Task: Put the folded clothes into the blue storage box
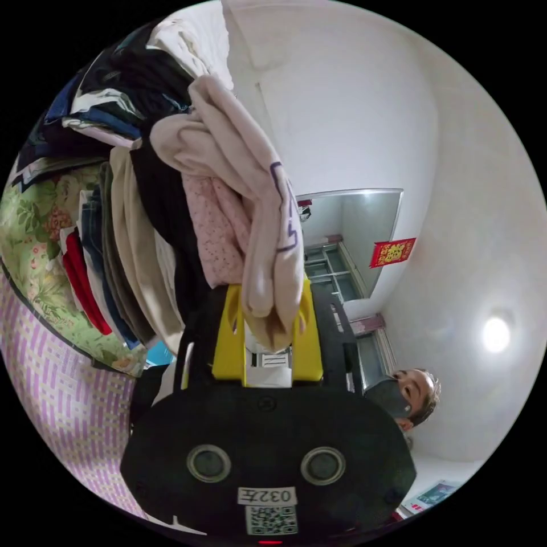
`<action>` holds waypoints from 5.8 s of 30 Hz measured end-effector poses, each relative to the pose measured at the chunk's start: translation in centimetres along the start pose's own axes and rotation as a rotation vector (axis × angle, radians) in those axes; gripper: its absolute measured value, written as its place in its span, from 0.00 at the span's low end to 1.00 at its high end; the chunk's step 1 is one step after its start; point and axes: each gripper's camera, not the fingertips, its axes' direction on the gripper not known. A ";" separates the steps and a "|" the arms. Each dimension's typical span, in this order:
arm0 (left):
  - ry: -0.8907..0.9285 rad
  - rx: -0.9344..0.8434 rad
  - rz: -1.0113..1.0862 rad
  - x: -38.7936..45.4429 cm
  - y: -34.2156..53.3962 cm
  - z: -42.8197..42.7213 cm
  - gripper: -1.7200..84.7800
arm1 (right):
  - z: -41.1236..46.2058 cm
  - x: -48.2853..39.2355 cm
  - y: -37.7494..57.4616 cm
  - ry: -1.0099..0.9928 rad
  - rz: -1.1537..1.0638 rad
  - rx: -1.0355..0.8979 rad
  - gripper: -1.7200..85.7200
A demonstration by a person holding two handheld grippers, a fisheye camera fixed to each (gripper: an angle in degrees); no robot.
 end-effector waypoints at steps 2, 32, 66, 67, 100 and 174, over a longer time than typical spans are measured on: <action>0.028 0.010 -0.007 -1.2 -0.1 -0.6 0.12 | 0.1 0.4 0.1 -0.048 0.004 0.015 0.16; 0.451 -0.274 0.579 6.4 -9.3 3.4 0.04 | -24.0 -14.2 25.2 0.122 -0.452 0.496 0.08; -0.074 -0.978 -0.410 -54.3 -4.6 36.3 0.03 | -32.0 47.3 60.3 -0.031 0.768 0.653 0.08; -0.094 -0.976 -0.425 -55.2 -4.8 36.5 0.03 | -32.3 48.2 59.7 -0.022 0.772 0.637 0.08; -0.904 -1.110 -0.015 -93.2 -6.3 52.5 0.02 | -25.6 79.3 44.5 0.574 1.024 0.505 0.11; -0.236 0.525 0.084 -9.3 16.1 -15.6 0.13 | -7.3 10.9 5.2 -0.177 -0.022 0.040 0.15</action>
